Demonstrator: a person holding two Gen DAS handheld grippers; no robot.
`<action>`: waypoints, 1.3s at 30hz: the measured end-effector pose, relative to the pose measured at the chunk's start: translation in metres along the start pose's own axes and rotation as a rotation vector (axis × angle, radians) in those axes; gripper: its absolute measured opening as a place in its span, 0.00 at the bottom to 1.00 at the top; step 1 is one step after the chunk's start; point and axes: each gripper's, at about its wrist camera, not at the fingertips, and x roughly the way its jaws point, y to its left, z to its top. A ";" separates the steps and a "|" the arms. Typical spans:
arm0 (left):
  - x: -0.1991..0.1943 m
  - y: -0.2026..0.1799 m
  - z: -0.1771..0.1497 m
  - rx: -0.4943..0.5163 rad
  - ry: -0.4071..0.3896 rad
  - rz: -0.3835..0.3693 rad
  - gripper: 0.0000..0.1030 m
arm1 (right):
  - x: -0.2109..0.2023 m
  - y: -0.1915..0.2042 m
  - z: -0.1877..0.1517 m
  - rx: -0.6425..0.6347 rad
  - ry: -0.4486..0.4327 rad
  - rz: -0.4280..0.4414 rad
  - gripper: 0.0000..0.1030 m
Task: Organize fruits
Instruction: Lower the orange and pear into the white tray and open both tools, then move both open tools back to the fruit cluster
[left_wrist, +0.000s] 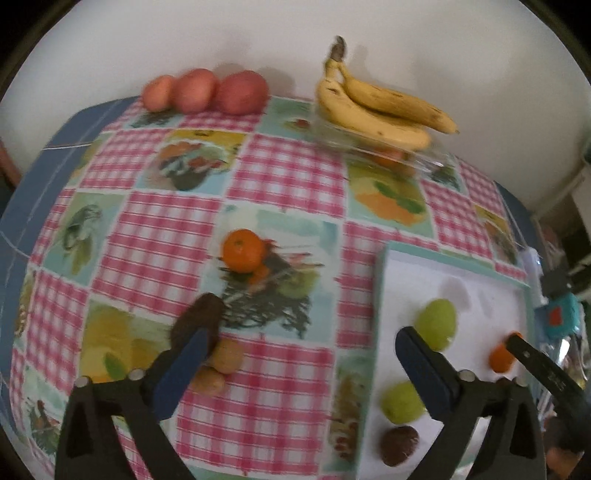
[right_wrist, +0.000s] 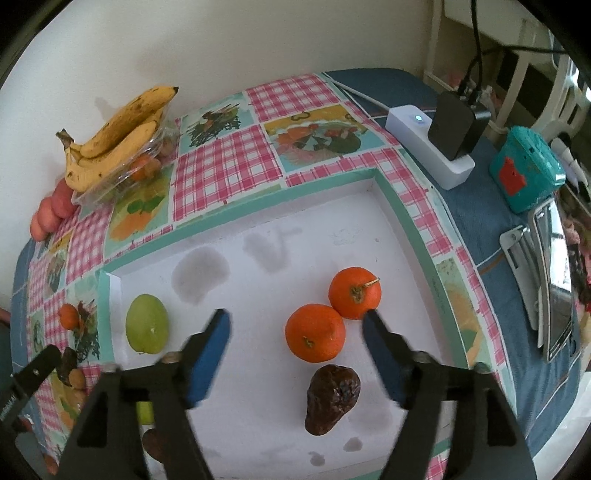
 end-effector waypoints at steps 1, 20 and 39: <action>0.001 0.002 0.000 -0.002 -0.003 0.013 1.00 | 0.000 0.001 0.000 -0.003 0.000 -0.003 0.77; 0.011 0.002 -0.002 0.038 -0.012 0.088 1.00 | -0.008 0.013 0.000 -0.051 -0.046 -0.046 0.82; -0.048 0.039 0.016 0.034 -0.134 0.056 1.00 | -0.044 0.065 -0.003 -0.120 -0.073 0.086 0.82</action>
